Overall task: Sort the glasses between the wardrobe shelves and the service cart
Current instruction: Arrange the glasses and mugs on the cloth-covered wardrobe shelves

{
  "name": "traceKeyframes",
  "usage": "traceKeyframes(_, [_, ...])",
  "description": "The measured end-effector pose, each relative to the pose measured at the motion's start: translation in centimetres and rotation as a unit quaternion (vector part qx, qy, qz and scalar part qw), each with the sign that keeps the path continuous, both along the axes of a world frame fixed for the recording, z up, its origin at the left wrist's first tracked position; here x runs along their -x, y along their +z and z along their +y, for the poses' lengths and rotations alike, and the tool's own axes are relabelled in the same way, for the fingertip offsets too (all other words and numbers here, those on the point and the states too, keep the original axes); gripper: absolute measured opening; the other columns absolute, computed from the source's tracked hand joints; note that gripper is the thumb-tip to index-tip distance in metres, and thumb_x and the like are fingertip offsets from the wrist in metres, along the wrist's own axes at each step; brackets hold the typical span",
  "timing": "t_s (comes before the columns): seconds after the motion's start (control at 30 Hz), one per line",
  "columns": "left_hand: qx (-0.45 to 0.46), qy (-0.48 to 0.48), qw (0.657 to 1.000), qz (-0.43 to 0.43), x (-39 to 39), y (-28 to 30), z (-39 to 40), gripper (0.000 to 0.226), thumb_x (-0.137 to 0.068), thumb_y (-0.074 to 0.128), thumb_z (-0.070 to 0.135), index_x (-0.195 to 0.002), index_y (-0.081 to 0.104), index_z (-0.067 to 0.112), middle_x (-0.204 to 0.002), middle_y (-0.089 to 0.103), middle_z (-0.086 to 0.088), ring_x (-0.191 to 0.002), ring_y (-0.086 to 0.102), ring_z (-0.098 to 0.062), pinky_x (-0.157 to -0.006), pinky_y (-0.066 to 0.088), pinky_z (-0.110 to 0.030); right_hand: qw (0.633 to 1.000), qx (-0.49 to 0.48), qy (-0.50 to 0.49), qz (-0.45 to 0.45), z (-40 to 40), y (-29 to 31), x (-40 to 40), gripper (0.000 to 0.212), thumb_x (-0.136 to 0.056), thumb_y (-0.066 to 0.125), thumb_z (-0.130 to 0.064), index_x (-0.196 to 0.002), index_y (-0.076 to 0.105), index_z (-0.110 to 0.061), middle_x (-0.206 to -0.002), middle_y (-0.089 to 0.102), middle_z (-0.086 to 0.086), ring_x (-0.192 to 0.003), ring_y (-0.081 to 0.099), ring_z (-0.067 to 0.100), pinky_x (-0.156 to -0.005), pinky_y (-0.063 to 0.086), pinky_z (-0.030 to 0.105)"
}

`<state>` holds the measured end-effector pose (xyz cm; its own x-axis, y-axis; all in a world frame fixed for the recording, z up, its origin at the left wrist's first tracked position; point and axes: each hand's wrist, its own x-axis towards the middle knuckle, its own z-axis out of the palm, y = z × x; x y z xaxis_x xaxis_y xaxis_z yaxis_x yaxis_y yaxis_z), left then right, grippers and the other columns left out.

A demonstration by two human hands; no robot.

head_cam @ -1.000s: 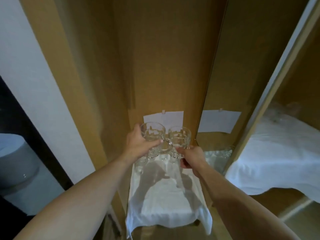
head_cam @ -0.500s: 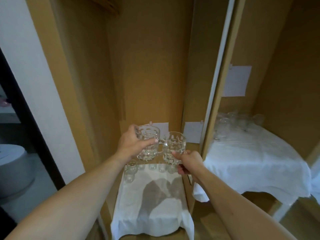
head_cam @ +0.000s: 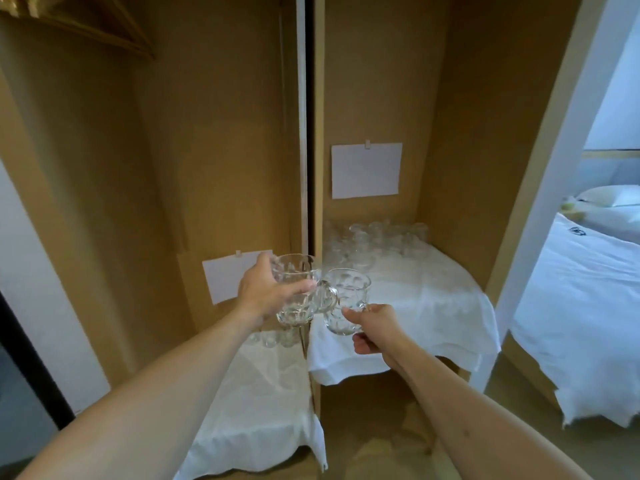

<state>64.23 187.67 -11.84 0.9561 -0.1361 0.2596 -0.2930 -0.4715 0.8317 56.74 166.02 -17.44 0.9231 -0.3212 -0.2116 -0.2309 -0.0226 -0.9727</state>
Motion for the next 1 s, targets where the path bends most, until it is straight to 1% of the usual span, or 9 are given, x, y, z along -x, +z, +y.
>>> traceKeyframes(0.2, [-0.038, -0.041, 0.998, -0.009, 1.0, 0.2, -6.0, 0.097, -0.045, 0.081, 0.078, -0.121, 0.047, 0.027, -0.107, 0.058, 0.016, -0.102, 0.06, -0.014, -0.089, 0.054, -0.043, 0.999, -0.017, -0.048, 0.019, -5.1, 0.7, 2.7, 0.031, -0.087, 0.081, -0.024, -0.095, 0.06, -0.002, -0.062, 0.039, 0.004, -0.049, 0.038, 0.02, -0.051, 0.044, 0.028])
traceKeyframes(0.33, [-0.038, -0.071, 0.997, -0.017, -0.4, 0.3, -9.7, 0.093, -0.046, 0.081, 0.077, -0.118, 0.048, 0.028, -0.108, 0.059, 0.014, -0.101, 0.06, -0.012, -0.087, 0.054, -0.038, 0.997, -0.004, -0.078, 0.013, -7.9, 1.1, 2.9, 0.032, -0.087, 0.081, -0.026, -0.096, 0.062, -0.003, -0.07, 0.044, 0.008, -0.053, 0.044, 0.022, -0.057, 0.05, 0.033])
traceKeyframes(0.4, [-0.037, -0.083, 0.996, -0.02, -1.5, 0.4, -11.7, 0.096, -0.043, 0.08, 0.079, -0.118, 0.049, 0.027, -0.108, 0.059, 0.013, -0.101, 0.06, -0.012, -0.087, 0.054, -0.04, 0.995, 0.008, -0.098, 0.012, -9.5, 1.2, 2.5, 0.04, -0.086, 0.082, -0.028, -0.101, 0.065, 0.004, -0.071, 0.048, 0.01, -0.055, 0.048, 0.023, -0.06, 0.053, 0.036])
traceKeyframes(0.5, [-0.03, -0.097, 0.995, -0.019, -3.8, 0.3, -14.6, 0.107, -0.041, 0.08, 0.081, -0.126, 0.05, 0.024, -0.115, 0.06, 0.008, -0.105, 0.059, -0.014, -0.089, 0.053, -0.04, 0.992, 0.022, -0.125, 0.02, -11.9, 1.6, 1.4, 0.041, -0.085, 0.083, -0.031, -0.099, 0.064, 0.004, -0.068, 0.054, 0.011, -0.056, 0.051, 0.025, -0.066, 0.058, 0.04])
traceKeyframes(0.57, [-0.033, -0.107, 0.994, -0.019, -5.5, 0.3, -16.5, 0.111, -0.041, 0.079, 0.081, -0.13, 0.049, 0.022, -0.119, 0.06, 0.007, -0.107, 0.058, -0.015, -0.086, 0.051, -0.037, 0.99, 0.022, -0.139, 0.023, -13.5, 1.8, 0.4, 0.045, -0.086, 0.082, -0.029, -0.106, 0.063, 0.007, -0.071, 0.053, 0.013, -0.058, 0.051, 0.025, -0.065, 0.056, 0.039])
traceKeyframes(0.67, [-0.032, -0.126, 0.991, -0.018, -8.1, 0.3, -19.4, 0.113, -0.041, 0.078, 0.08, -0.132, 0.048, 0.021, -0.12, 0.059, 0.005, -0.107, 0.057, -0.016, -0.08, 0.047, -0.032, 0.989, 0.022, -0.144, 0.033, -15.6, 2.4, -1.4, 0.038, -0.089, 0.08, -0.027, -0.108, 0.064, 0.001, -0.074, 0.051, 0.012, -0.059, 0.049, 0.023, -0.062, 0.054, 0.035])
traceKeyframes(0.73, [-0.028, -0.135, 0.99, -0.021, -9.8, 0.3, -21.2, 0.112, -0.04, 0.077, 0.079, -0.131, 0.049, 0.02, -0.12, 0.058, 0.005, -0.108, 0.056, -0.017, -0.085, 0.049, -0.036, 0.988, 0.03, -0.148, 0.035, -16.8, 2.8, -2.8, 0.035, -0.09, 0.079, -0.028, -0.107, 0.064, -0.001, -0.075, 0.052, 0.014, -0.059, 0.05, 0.022, -0.06, 0.056, 0.034])
traceKeyframes(0.87, [-0.024, -0.142, 0.989, -0.028, -13.5, -0.1, -23.8, 0.094, -0.04, 0.077, 0.078, -0.113, 0.049, 0.026, -0.111, 0.058, 0.007, -0.1, 0.057, -0.013, -0.085, 0.052, -0.037, 0.983, 0.059, -0.166, 0.043, -18.9, 2.8, -6.2, 0.036, -0.089, 0.079, -0.031, -0.106, 0.066, -0.002, -0.072, 0.059, 0.014, -0.054, 0.055, 0.022, -0.058, 0.06, 0.032])
traceKeyframes(1.0, [-0.021, -0.146, 0.989, -0.003, -17.2, -0.9, -25.6, 0.106, -0.035, 0.075, 0.08, -0.121, 0.048, 0.025, -0.104, 0.057, 0.012, -0.095, 0.058, -0.011, -0.083, 0.052, -0.036, 0.981, 0.066, -0.176, 0.055, -20.8, 2.2, -9.7, 0.039, -0.088, 0.079, -0.032, -0.106, 0.065, -0.001, -0.068, 0.059, 0.013, -0.055, 0.057, 0.023, -0.068, 0.062, 0.04])
